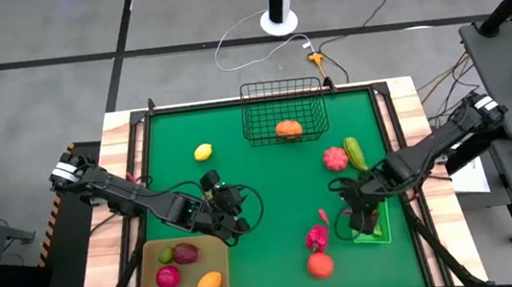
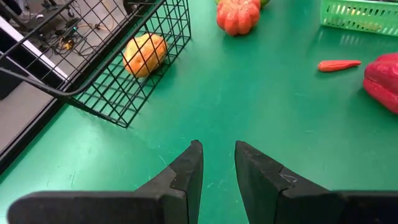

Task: Sort produce into baskets
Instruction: Put the red chili pepper into the green bin

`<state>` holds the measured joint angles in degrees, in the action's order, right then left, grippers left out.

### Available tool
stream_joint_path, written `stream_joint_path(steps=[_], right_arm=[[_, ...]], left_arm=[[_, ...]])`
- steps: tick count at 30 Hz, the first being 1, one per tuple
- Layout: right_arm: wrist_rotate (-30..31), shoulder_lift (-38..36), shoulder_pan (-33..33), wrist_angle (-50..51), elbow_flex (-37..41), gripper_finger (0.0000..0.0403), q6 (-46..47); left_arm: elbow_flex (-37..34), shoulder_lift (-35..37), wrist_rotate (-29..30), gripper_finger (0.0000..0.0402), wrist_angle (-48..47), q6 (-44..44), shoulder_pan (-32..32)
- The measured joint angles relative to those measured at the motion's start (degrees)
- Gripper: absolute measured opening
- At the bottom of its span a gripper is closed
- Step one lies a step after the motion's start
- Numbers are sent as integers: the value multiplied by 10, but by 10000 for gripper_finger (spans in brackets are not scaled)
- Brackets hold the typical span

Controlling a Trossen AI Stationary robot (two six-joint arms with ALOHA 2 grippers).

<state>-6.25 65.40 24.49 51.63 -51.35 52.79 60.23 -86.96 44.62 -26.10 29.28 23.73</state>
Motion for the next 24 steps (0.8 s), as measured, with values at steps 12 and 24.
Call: stream_joint_path(steps=[12, 24], right_arm=[[-48, -4, 79, 106, 8, 18, 167], [-37, 4, 80, 100, 26, 18, 167]], left_arm=[[0, 0, 0, 77, 7, 0, 0], [0, 0, -1, 77, 8, 4, 0]])
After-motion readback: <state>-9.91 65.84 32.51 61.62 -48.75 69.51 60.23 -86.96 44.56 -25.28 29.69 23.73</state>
